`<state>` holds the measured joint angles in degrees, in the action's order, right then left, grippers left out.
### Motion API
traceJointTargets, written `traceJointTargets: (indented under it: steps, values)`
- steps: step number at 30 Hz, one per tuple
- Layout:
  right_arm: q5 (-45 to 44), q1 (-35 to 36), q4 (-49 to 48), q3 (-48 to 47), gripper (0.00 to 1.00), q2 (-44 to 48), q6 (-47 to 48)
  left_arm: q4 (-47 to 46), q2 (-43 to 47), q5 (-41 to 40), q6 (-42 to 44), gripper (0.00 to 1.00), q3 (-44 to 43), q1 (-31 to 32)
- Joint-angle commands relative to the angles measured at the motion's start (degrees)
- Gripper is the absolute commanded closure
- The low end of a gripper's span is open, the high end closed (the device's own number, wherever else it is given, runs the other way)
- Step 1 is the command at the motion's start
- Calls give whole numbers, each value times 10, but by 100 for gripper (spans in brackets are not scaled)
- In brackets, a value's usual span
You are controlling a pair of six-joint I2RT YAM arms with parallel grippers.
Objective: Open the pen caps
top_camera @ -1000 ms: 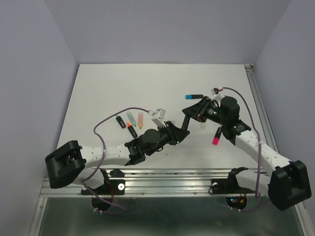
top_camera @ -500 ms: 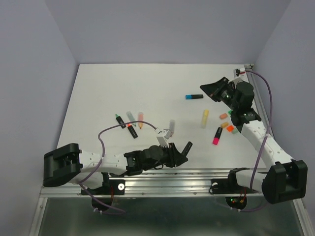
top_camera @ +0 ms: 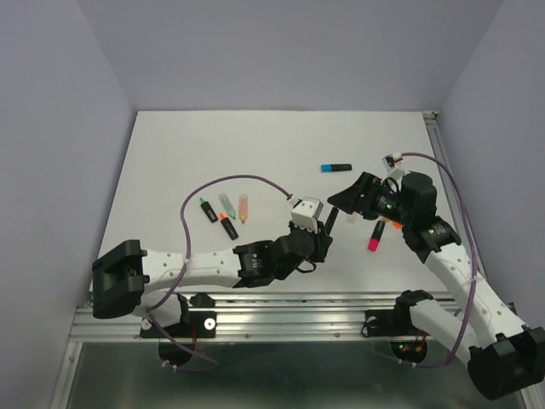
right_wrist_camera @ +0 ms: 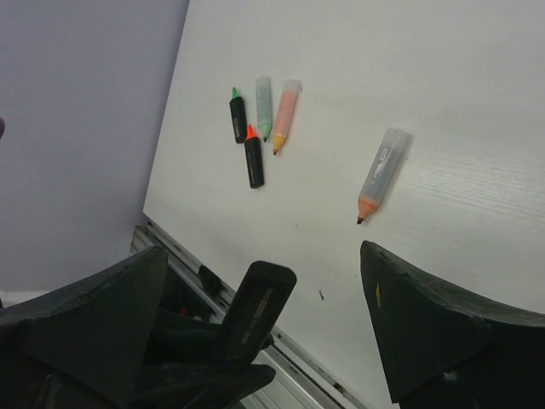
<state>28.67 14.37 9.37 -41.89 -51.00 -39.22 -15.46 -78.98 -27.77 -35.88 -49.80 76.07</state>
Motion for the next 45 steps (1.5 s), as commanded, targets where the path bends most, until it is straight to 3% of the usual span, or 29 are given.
traceJointTargets:
  steps: [1, 14, 17, 19, 22, 26, 33, 36, 40, 44, 45]
  values:
    - [4, 28, 7, 20, 0, 36, -7, 21, -13, -35, 49, 100, -28, 0]
    - [27, 41, -71, 107, 9, 71, -73, -27, -11, -18, 14, 100, -36, 0]
    - [38, 43, -142, 134, 20, 78, -112, -41, -8, 0, 16, 100, -34, 0]
    - [34, 51, -196, 160, 33, 90, -153, -45, -7, 3, 9, 100, -32, 0]
    - [16, 64, -216, 174, 43, 108, -174, -46, 3, 10, -2, 100, -27, 0]
    - [3, 67, -199, 172, 47, 117, -174, -59, 20, 18, -8, 100, -18, 0]
    - [11, 77, -254, 187, 50, 108, -196, -92, 41, 54, -16, 100, 0, 0]
    - [3, 80, -311, 208, 65, 125, -215, -126, 53, 77, -41, 100, 22, -2]
    - [-3, 80, -321, 197, 69, 147, -213, -168, 71, 115, -82, 100, 53, -20]
    - [-4, 80, -330, 190, 99, 155, -214, -211, 91, 168, -110, 100, 83, -43]
    - [-8, 80, -334, 192, 99, 158, -214, -212, 95, 172, -109, 100, 87, -44]
